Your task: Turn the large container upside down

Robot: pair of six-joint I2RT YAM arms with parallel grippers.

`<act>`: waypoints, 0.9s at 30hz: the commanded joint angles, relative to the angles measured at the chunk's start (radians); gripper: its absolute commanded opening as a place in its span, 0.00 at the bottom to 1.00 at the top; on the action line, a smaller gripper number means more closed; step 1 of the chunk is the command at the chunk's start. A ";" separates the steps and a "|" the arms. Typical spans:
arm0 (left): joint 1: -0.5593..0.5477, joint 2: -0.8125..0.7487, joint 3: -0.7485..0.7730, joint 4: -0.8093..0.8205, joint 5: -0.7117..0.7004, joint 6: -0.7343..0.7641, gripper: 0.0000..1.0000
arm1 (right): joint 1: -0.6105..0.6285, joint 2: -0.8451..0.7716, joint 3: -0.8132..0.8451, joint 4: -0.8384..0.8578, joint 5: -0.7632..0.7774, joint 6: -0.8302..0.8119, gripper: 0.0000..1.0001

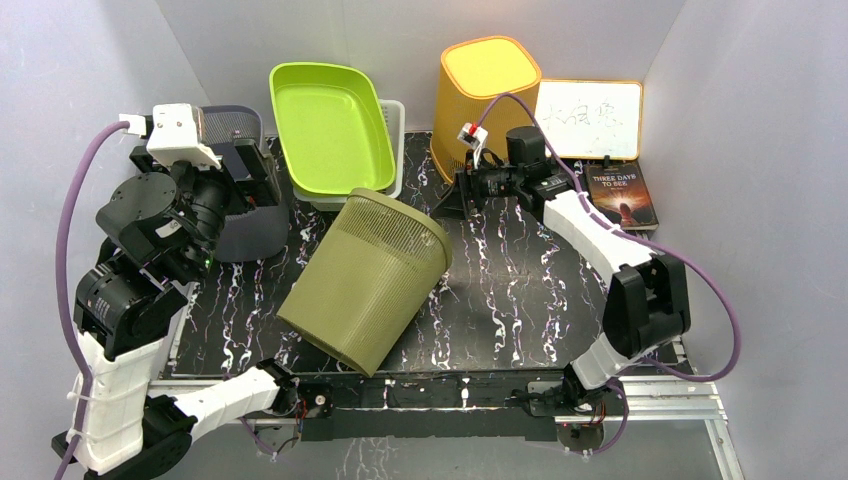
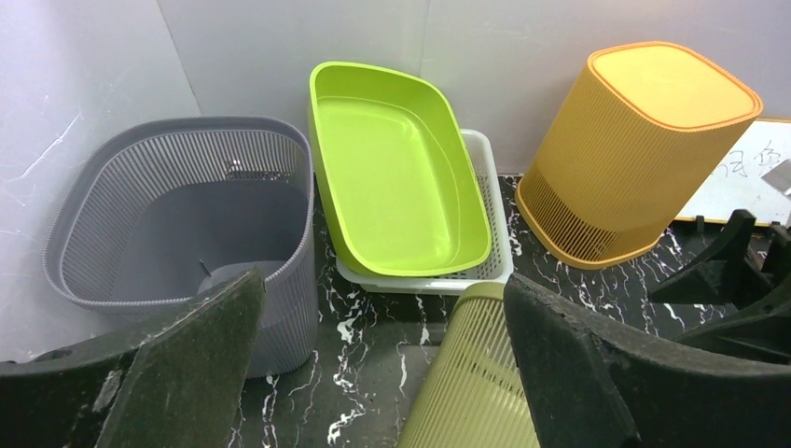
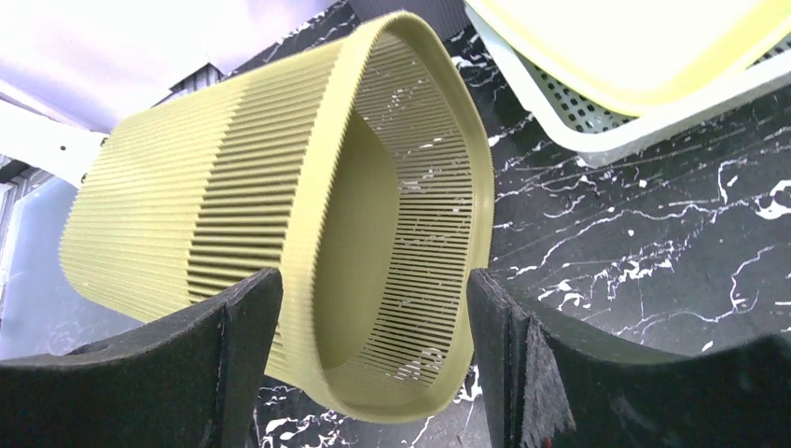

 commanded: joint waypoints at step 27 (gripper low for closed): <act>-0.003 -0.020 -0.059 0.019 -0.016 -0.008 0.98 | 0.171 0.045 -0.112 0.332 -0.254 0.260 0.48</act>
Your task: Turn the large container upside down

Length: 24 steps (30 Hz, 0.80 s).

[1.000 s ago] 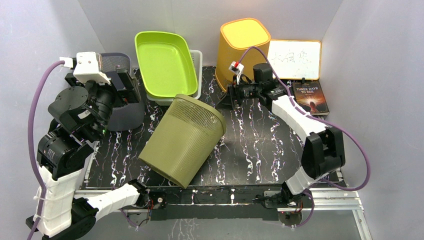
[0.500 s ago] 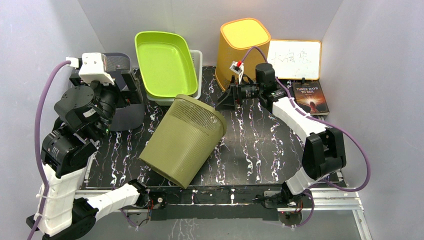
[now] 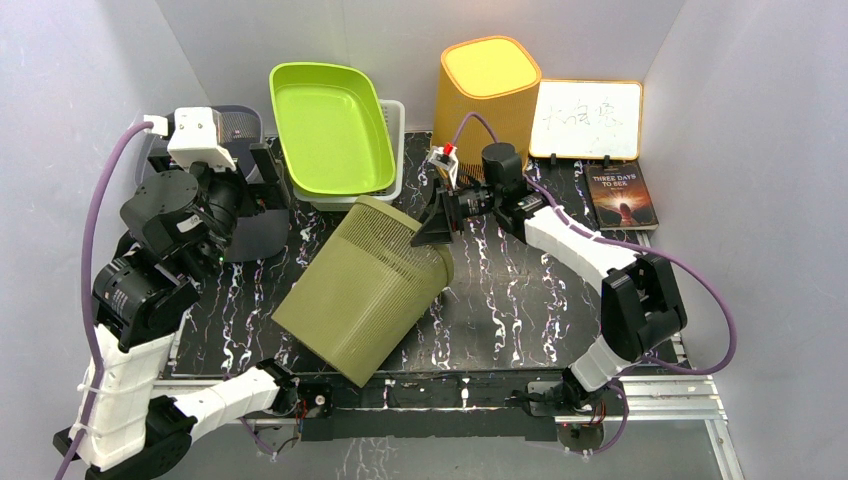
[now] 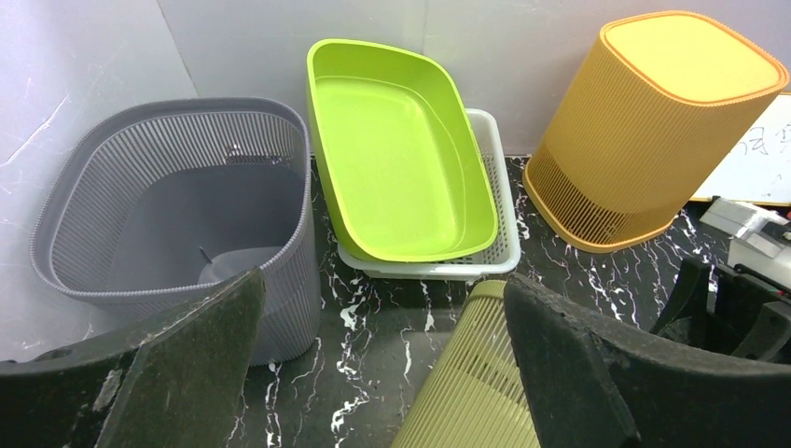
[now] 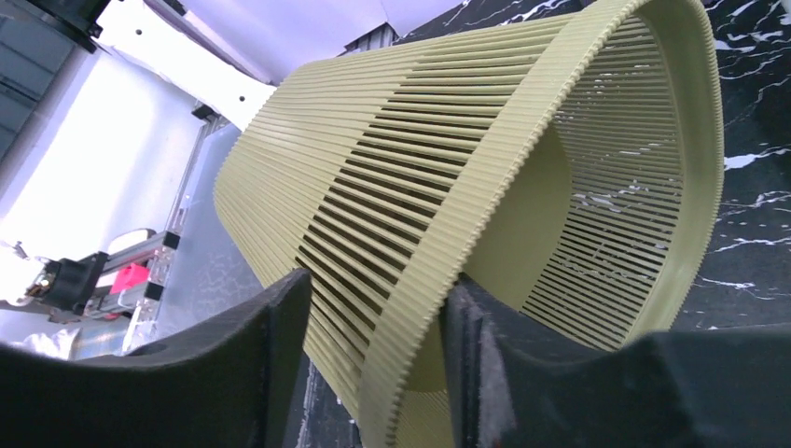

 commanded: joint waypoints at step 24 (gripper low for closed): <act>-0.003 0.008 0.099 -0.039 0.008 -0.013 0.98 | 0.120 0.117 -0.378 1.777 0.425 1.155 0.00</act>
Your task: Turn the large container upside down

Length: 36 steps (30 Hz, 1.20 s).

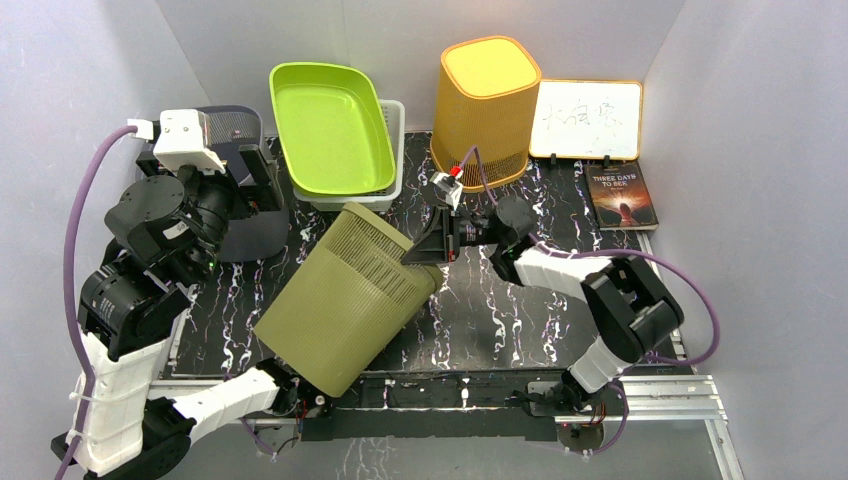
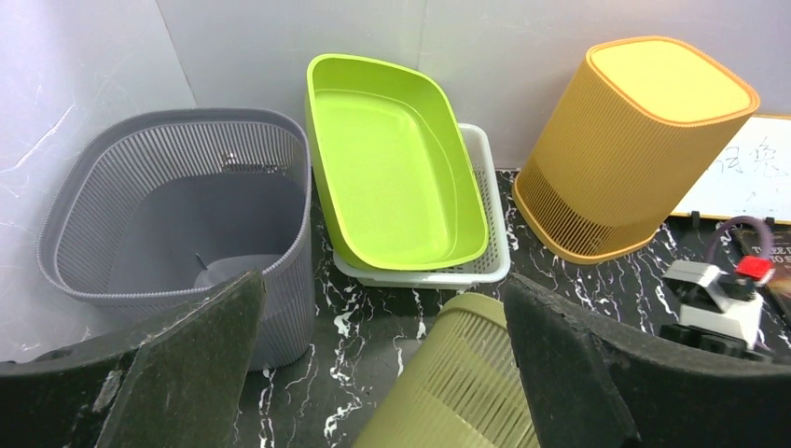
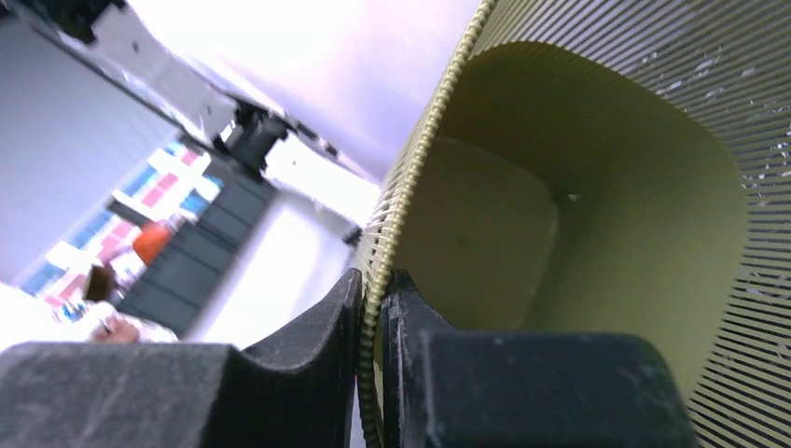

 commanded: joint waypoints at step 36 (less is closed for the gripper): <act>-0.003 0.066 0.114 -0.045 -0.028 0.033 0.98 | -0.223 0.279 -0.190 0.628 0.494 0.242 0.00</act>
